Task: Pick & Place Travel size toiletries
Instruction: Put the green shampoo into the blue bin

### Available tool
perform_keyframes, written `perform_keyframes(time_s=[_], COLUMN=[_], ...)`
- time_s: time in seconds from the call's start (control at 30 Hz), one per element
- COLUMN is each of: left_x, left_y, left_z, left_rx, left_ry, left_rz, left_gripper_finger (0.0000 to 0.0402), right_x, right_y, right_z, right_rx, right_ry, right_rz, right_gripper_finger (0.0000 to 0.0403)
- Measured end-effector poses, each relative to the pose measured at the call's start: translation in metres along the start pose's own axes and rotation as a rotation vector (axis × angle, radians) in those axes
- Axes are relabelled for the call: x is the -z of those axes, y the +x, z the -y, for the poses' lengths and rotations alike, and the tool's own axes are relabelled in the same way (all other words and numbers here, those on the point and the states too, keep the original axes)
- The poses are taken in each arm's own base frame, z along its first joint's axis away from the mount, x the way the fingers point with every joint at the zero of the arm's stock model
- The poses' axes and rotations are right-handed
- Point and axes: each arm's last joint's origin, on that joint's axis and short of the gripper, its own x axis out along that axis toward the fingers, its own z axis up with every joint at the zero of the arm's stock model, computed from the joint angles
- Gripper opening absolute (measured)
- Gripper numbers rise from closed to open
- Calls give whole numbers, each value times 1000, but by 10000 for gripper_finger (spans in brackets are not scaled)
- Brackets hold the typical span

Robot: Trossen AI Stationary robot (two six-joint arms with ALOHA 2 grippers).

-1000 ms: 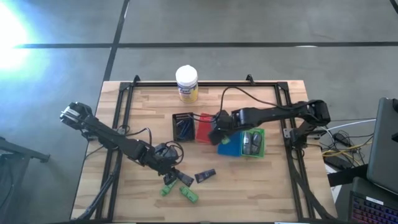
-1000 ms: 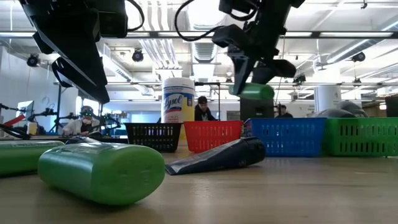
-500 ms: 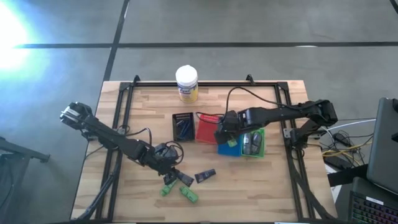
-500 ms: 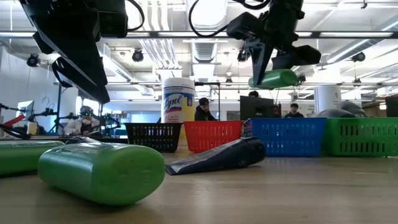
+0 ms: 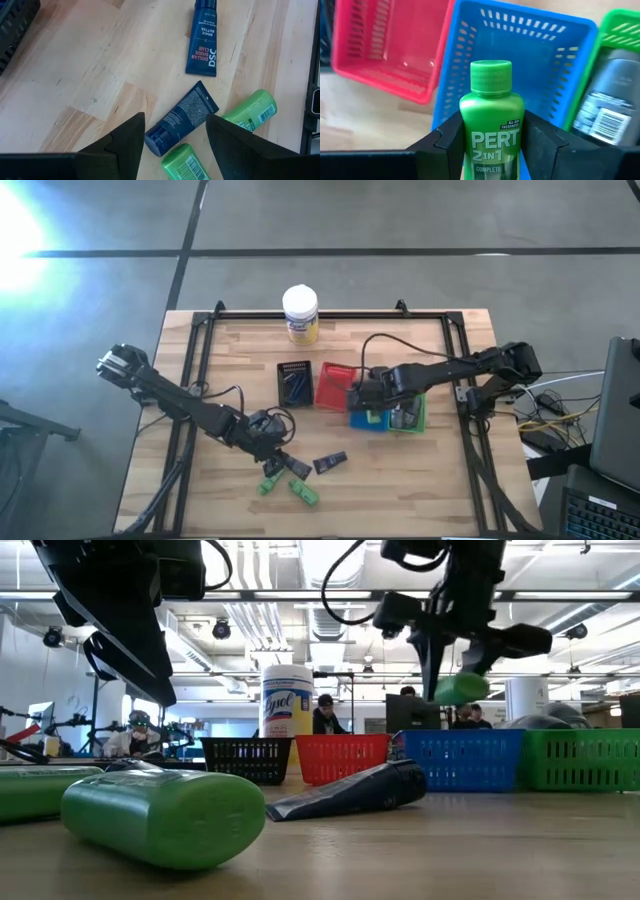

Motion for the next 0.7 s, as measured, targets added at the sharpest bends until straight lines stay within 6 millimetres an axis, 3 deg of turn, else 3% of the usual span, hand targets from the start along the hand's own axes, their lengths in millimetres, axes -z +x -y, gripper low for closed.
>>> perform_keyframes(time_s=[0.3,0.7], left_x=[0,0], left_y=[0,0], left_z=[0,0], left_rx=[-2,-1], left_ry=[0,0], left_rz=[-2,-1], left_gripper_finger=[216,216], right_x=[3,4], right_y=[10,15], right_z=[6,9], right_rx=[9,9], right_ry=[142,187], right_rz=[15,15], right_gripper_finger=[167,201])
